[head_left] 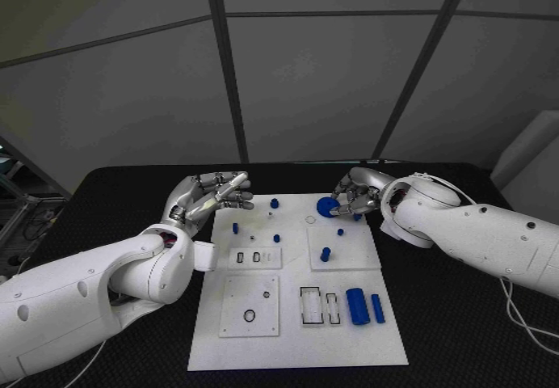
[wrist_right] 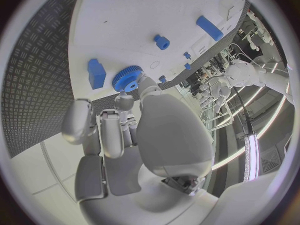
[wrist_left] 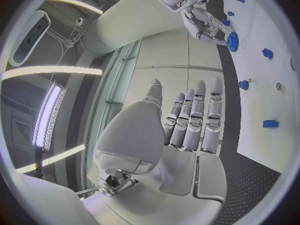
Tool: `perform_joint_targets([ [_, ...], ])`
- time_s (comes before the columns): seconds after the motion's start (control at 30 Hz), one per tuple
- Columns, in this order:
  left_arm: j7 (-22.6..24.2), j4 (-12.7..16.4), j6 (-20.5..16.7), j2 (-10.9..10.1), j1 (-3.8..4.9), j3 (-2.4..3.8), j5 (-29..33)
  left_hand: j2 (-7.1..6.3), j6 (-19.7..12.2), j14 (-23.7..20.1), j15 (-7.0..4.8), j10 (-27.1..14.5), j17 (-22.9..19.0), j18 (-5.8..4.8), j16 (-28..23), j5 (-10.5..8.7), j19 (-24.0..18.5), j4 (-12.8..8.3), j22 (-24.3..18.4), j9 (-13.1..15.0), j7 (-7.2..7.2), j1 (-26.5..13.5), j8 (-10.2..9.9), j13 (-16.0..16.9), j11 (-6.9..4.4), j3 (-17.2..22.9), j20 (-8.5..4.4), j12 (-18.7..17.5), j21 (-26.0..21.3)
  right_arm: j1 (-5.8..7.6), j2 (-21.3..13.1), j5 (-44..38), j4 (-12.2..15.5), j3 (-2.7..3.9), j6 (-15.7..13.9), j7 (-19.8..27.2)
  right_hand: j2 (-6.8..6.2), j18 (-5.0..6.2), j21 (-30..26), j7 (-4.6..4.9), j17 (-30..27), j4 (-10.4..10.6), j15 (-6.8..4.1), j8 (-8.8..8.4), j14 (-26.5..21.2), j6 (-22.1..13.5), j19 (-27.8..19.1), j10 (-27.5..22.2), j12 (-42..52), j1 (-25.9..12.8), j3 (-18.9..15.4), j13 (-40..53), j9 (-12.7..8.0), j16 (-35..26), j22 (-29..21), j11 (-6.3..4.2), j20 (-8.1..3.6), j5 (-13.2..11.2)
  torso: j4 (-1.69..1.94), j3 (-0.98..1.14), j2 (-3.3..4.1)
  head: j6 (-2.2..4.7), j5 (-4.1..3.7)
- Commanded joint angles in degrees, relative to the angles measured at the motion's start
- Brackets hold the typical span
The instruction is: Assemble the parts on the task board
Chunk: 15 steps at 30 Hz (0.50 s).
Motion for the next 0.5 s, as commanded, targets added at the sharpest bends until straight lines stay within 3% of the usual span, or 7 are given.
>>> perform_joint_targets([
  [0.03, 0.09, 0.04, 0.89, 0.10, 0.08, 0.05, -0.38, 0.48, 0.18, -0.49, 0.11, -0.15, 0.13, 2.72, -0.23, 0.17, -0.40, -0.16, 0.03, -0.05, 0.29, -0.11, -0.39, -0.06, 0.17, -0.20, 0.03, -0.35, 0.09, 0.12, 0.36, 0.10, -0.29, 0.05, -0.41, -0.77, -0.07, -0.81, 0.36, 0.03, 1.87, 0.45, 0.43, 0.23, 3.81, -0.51, 0.49, 0.33, 0.37, 0.51, -0.03, 0.21, 0.07, 0.33, 0.11, 0.00, 0.04, 0.34, -0.04, 0.00, 0.00, -0.06, -0.01],
  [0.5, -0.21, -0.08, 1.21, 0.14, 0.08, 0.05, -0.38, 0.49, 0.19, -0.50, 0.11, -0.14, 0.16, 2.72, -0.27, 0.17, -0.43, -0.18, 0.03, -0.05, 0.28, -0.11, -0.40, -0.05, 0.17, -0.20, 0.04, -0.36, 0.09, 0.12, 1.87, -1.58, -1.45, 0.06, -0.51, -1.52, -0.19, -0.85, 0.58, 0.15, 2.23, 0.52, 0.53, 0.32, 3.82, -0.93, 0.49, -0.41, 0.45, 0.74, -0.21, 0.28, 0.00, 0.55, 0.42, 0.12, 0.14, 0.13, -0.06, 0.05, 0.03, -0.18, 0.08],
])
